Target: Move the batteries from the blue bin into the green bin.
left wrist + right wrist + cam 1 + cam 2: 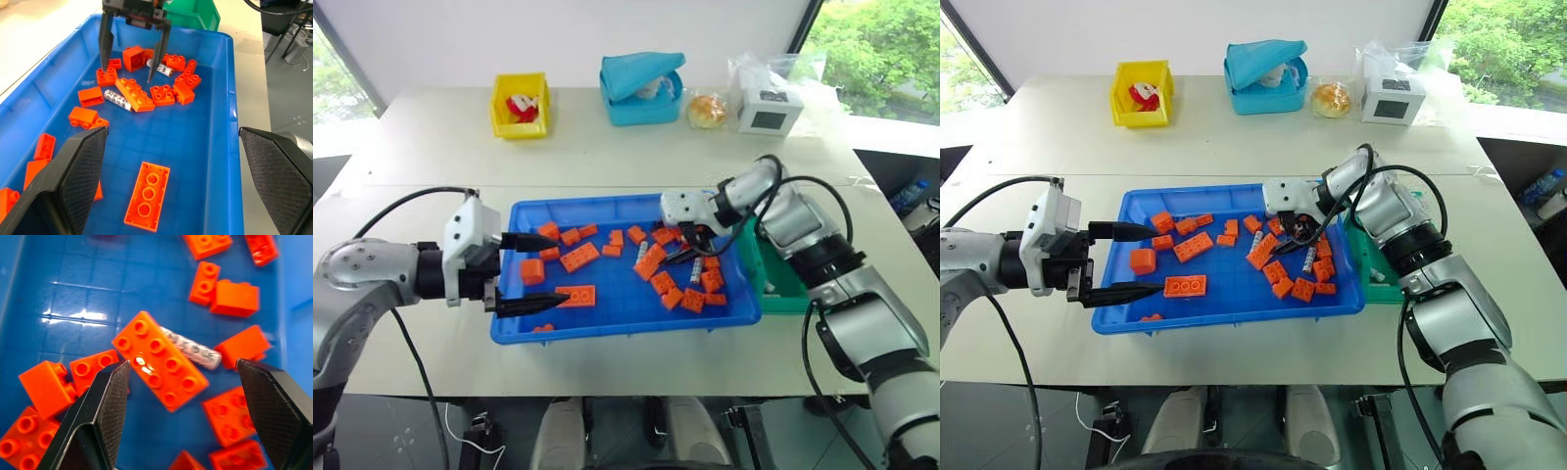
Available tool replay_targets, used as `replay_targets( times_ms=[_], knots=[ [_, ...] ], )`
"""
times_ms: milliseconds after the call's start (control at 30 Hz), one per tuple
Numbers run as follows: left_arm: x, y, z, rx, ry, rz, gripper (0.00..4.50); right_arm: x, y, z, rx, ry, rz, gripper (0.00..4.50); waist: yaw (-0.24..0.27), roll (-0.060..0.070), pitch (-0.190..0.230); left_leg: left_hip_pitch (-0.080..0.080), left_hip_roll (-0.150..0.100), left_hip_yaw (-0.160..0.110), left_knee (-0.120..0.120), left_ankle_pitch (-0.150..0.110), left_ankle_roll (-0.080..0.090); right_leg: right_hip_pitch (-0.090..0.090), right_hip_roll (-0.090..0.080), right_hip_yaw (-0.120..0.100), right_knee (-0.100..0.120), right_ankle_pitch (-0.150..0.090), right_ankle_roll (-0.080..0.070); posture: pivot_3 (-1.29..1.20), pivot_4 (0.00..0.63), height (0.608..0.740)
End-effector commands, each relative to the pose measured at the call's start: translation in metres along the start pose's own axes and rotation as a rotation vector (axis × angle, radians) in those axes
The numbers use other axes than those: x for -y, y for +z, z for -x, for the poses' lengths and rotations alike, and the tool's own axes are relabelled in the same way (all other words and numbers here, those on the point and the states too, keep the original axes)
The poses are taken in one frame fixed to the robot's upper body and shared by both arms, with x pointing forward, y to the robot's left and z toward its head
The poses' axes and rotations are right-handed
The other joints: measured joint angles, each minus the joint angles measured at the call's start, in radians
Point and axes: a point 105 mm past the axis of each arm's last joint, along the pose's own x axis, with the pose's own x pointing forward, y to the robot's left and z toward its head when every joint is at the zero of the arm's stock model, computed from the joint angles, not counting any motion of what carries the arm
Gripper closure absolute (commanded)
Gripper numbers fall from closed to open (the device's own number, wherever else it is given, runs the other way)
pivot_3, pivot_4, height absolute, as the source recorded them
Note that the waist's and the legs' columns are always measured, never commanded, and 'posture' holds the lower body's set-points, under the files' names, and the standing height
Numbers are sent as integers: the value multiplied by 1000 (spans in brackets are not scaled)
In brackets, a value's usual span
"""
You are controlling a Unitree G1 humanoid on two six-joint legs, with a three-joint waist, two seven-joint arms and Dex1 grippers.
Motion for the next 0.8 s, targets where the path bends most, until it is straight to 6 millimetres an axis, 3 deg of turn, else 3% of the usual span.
replay_targets(
  times_ms=[33,200,567,667,767,800],
  knots=[
    [0,10,0,23,1,-43,0,5,2,6,-29,-18,175,958,1,0,0,0,0,0,0,0,0,0,0,0,0,0,0,0,150,736],
    [-3,13,-1,33,0,-46,0,6,-15,2,-105,-24,330,958,4,0,0,0,-1,1,1,0,0,1,-1,0,0,0,0,0,150,736],
    [-3,13,-1,30,-11,-45,0,5,-20,-18,-86,-35,408,958,-2,0,0,1,0,0,0,0,0,1,0,0,0,0,0,0,150,736],
    [-2,12,-2,28,-14,-46,0,0,-21,-23,-71,-19,411,1739,-1,0,0,1,0,0,0,0,0,2,-1,0,0,0,0,0,150,736],
    [-3,12,-1,27,-12,-48,0,-7,-24,-23,-65,10,398,3178,2,0,0,1,0,0,0,0,0,2,-1,0,0,0,0,0,150,736],
    [-3,12,-1,27,-11,-48,0,-9,-23,-22,-56,18,392,3178,2,0,0,1,0,0,0,0,0,2,-1,0,0,0,0,0,150,736]
  ],
)
